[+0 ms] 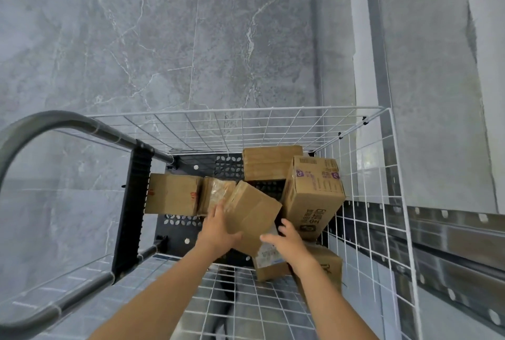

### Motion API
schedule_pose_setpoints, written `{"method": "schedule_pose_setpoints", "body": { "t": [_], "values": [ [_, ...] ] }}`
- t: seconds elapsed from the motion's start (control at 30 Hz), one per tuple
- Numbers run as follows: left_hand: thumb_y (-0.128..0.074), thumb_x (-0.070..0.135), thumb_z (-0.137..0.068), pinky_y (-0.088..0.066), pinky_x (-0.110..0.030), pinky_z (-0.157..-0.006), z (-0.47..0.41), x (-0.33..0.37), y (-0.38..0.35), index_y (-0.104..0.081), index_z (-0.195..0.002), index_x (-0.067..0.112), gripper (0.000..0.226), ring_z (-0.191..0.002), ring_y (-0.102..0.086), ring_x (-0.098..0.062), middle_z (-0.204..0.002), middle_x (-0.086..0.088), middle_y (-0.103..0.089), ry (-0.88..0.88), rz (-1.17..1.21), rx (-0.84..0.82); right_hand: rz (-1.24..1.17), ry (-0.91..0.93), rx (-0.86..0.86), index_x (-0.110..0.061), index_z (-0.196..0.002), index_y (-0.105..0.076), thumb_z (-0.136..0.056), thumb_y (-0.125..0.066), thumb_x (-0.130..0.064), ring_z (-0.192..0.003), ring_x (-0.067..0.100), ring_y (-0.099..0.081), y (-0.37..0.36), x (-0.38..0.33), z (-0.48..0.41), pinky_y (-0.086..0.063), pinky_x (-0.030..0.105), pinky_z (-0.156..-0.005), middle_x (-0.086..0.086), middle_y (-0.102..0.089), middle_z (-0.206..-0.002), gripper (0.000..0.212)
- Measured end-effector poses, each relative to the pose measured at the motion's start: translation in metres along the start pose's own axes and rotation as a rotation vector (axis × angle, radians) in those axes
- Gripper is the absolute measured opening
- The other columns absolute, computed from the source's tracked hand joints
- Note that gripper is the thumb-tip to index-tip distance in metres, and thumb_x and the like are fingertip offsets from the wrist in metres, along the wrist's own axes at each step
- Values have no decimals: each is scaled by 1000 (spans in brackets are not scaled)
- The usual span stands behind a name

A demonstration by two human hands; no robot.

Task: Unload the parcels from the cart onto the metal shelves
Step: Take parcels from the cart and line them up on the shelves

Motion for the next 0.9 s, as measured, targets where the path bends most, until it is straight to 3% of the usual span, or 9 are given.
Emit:
{"method": "schedule_pose_setpoints", "body": {
  "t": [0.13, 0.27, 0.33, 0.4, 0.5, 0.6, 0.7, 0.8, 0.9],
  "values": [
    [-75, 28, -77, -39, -35, -105, -1, 3, -13, -11, -150, 20, 98, -130, -38, -23, -145, -8, -32, 43, 243, -5, -195, -7, -56, -24, -153, -7, -84, -72, -25, -142, 23, -29, -16, 2, -4, -36, 48, -107, 0, -23, -158, 95],
    [-75, 27, -76, -40, -37, -103, 15, 5, -10, -12, -150, 25, 97, -129, -34, -24, -142, -6, -24, 63, 281, -15, -259, -13, -64, -30, -153, -14, -88, -68, -26, -141, 28, -29, -21, -3, 11, -42, 59, -100, -2, -22, -158, 84],
    [-75, 25, -76, -37, -34, -103, 26, 7, -1, -12, -149, 26, 97, -129, -33, -23, -141, -6, -22, 66, 307, 3, -263, 20, -57, -28, -151, -23, -86, -68, -29, -135, 27, -38, -21, -11, 23, -43, 58, -100, 0, -33, -153, 80],
    [-75, 25, -76, -35, -32, -103, 39, 11, 13, -10, -149, 25, 98, -129, -32, -21, -140, -5, -22, 63, 343, 16, -255, 65, -60, -26, -140, -42, -87, -66, -28, -118, 21, -52, -22, -26, 41, -45, 50, -99, -2, -53, -132, 59],
    [-77, 28, -75, -34, -30, -102, 62, 25, 45, -10, -149, 23, 101, -124, -33, -15, -138, -2, -25, 6, 342, 62, -220, 109, -55, -32, -108, -58, -92, -60, -34, -108, 18, -55, -18, -53, 74, -45, 46, -94, -5, -58, -121, 16],
    [-77, 27, -76, -30, -28, -103, 89, 49, 82, -11, -149, 21, 99, -116, -29, -7, -136, 2, -26, -89, 333, 121, -173, 137, -38, -30, -110, -57, -91, -52, -54, -114, 24, -54, -11, -85, 112, -45, 50, -91, -2, -57, -122, 31],
    [-79, 29, -74, -29, -26, -105, 118, 80, 123, -16, -146, 26, 96, -119, -29, -5, -131, 9, -26, -195, 348, 183, -162, 212, -14, -34, -100, -61, -89, -46, -64, -106, 22, -61, -2, -122, 155, -45, 52, -88, 1, -68, -110, 36],
    [-79, 35, -70, -30, -16, -98, 152, 117, 161, -19, -131, 49, 86, -115, -37, 6, -130, 13, -30, -350, 358, 238, -160, 301, 4, -35, -104, -61, -87, -41, -69, -103, 19, -63, 6, -160, 205, -45, 46, -79, -1, -70, -108, 43],
    [-79, 36, -72, -34, -6, -92, 193, 153, 196, -24, -125, 55, 79, -114, -34, 24, -129, 21, -34, -474, 349, 303, -143, 387, 42, -33, -109, -60, -90, -44, -63, -103, 19, -63, 15, -192, 258, -48, 41, -77, -3, -67, -113, 39]
  ]
}}
Point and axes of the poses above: each hand's wrist, its own z-axis away from the middle knuckle, its own y-axis out of the back of the hand, x = y × z, the point moved 7 cm from there along -z, towards the middle knuckle
